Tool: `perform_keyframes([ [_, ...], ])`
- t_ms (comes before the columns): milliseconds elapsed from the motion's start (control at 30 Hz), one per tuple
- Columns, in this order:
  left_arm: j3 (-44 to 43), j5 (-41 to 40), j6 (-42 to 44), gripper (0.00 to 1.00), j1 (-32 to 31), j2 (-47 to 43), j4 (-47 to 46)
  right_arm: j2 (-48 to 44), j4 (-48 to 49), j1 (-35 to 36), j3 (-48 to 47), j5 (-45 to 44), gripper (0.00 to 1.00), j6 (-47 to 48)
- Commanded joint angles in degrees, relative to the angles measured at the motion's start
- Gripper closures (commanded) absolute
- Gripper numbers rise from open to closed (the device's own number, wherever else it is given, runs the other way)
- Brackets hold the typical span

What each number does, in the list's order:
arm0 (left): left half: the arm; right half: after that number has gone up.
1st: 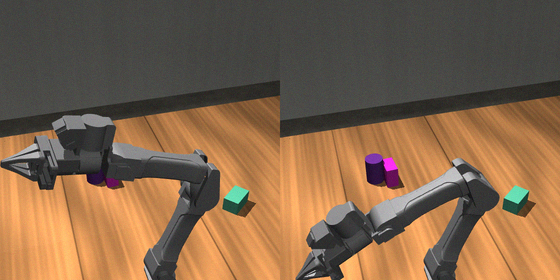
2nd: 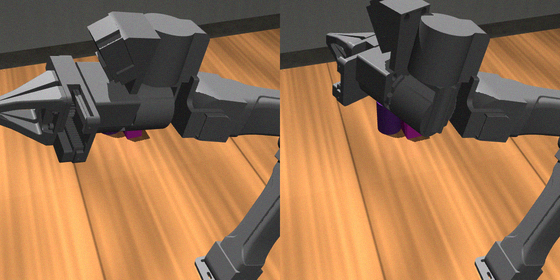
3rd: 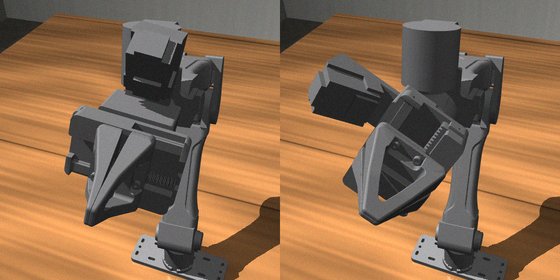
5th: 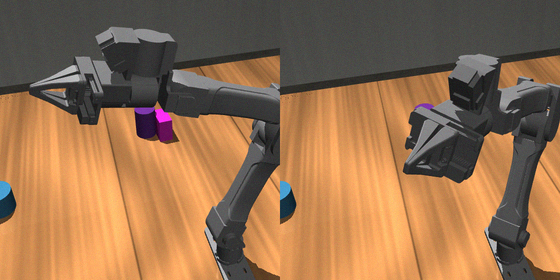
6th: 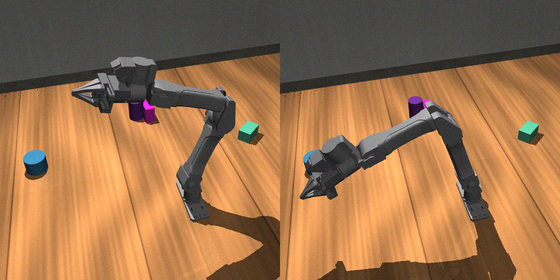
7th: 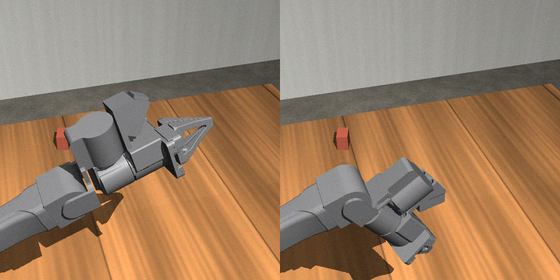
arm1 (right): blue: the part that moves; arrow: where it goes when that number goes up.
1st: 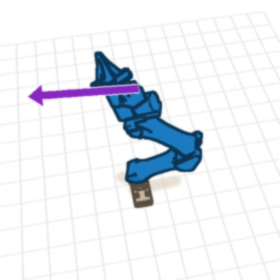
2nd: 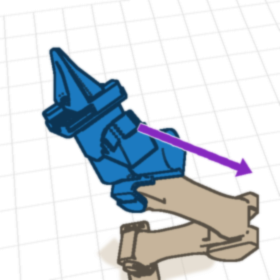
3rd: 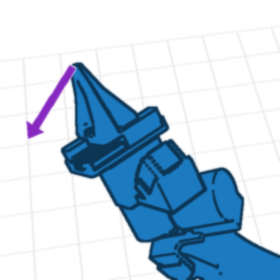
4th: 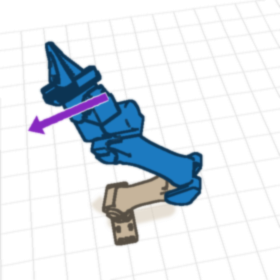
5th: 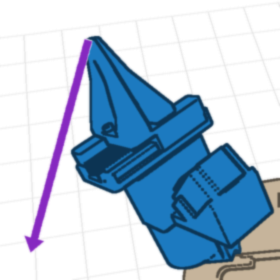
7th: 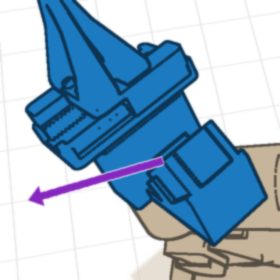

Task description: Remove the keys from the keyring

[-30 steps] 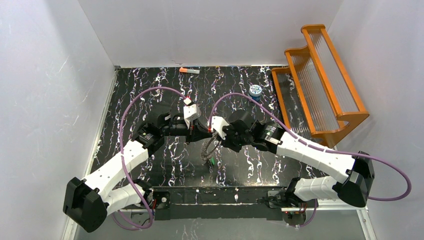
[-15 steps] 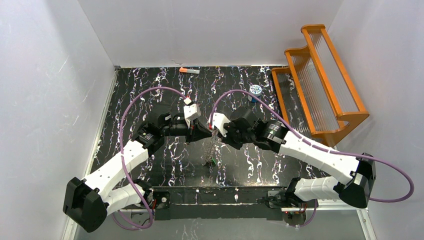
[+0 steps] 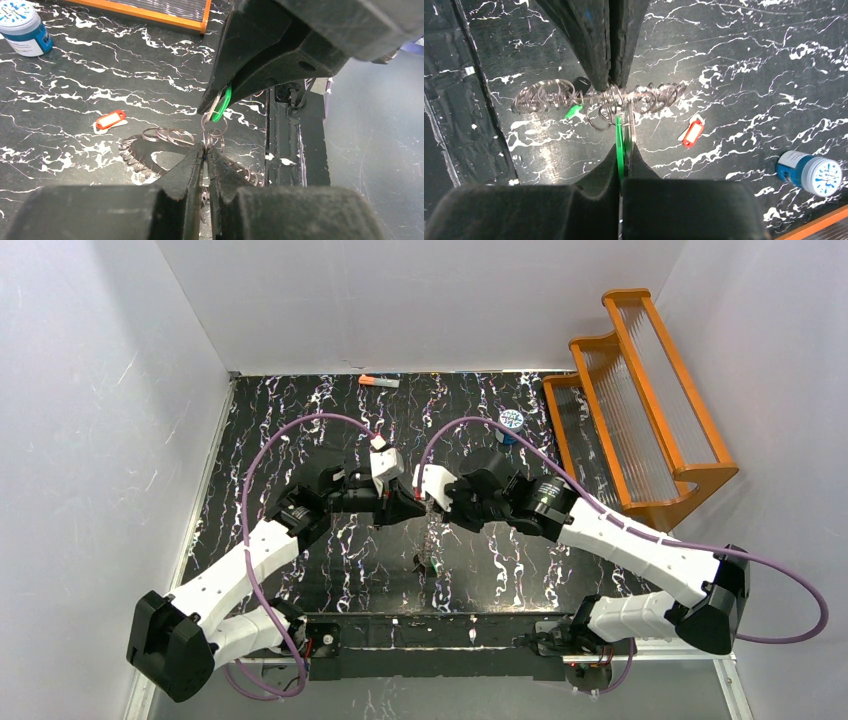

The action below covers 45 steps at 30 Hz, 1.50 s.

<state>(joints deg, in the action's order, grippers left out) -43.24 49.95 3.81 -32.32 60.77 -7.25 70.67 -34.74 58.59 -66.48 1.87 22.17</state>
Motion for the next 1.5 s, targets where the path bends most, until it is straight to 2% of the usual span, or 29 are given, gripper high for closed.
perform_keyframes([
  [0, -1.9, 0.5, -0.3, 0.89, -0.3, 0.2, 0.7, 0.4, 1.1, 0.1, -4.7, 1.0, 0.99, 4.4],
  [100, -1.9, -0.1, -0.5, 0.75, -0.3, -1.2, 0.9, 0.7, 1.4, 0.3, -4.8, 1.0, 0.99, 6.3],
  [267, -2.1, -0.7, 0.3, 0.61, -0.3, -2.7, 2.2, -0.4, 3.4, 1.7, -3.3, -0.7, 0.99, 9.4],
  [433, -3.1, -1.0, 2.8, 0.59, 0.6, -4.2, 5.2, -0.4, 3.3, 3.5, -3.3, -4.0, 0.99, 12.1],
  [567, -4.2, -0.2, 5.9, 0.59, 2.3, -5.4, 9.2, -1.5, 3.3, 5.3, -1.3, -4.8, 0.99, 17.7],
  [800, -5.2, 6.2, 9.7, 0.54, 4.6, -6.2, 12.1, -6.1, 8.8, 7.4, 3.6, -7.2, 0.99, 24.7],
  [1133, -5.4, 16.9, 7.0, 0.50, 4.5, -1.5, 9.1, -8.2, 15.2, 10.6, 6.3, -6.1, 0.99, 32.0],
  [1467, -5.0, 22.2, 4.1, 0.49, 2.7, 1.3, 5.3, -9.2, 17.7, 12.5, 6.7, -3.5, 0.99, 33.3],
])
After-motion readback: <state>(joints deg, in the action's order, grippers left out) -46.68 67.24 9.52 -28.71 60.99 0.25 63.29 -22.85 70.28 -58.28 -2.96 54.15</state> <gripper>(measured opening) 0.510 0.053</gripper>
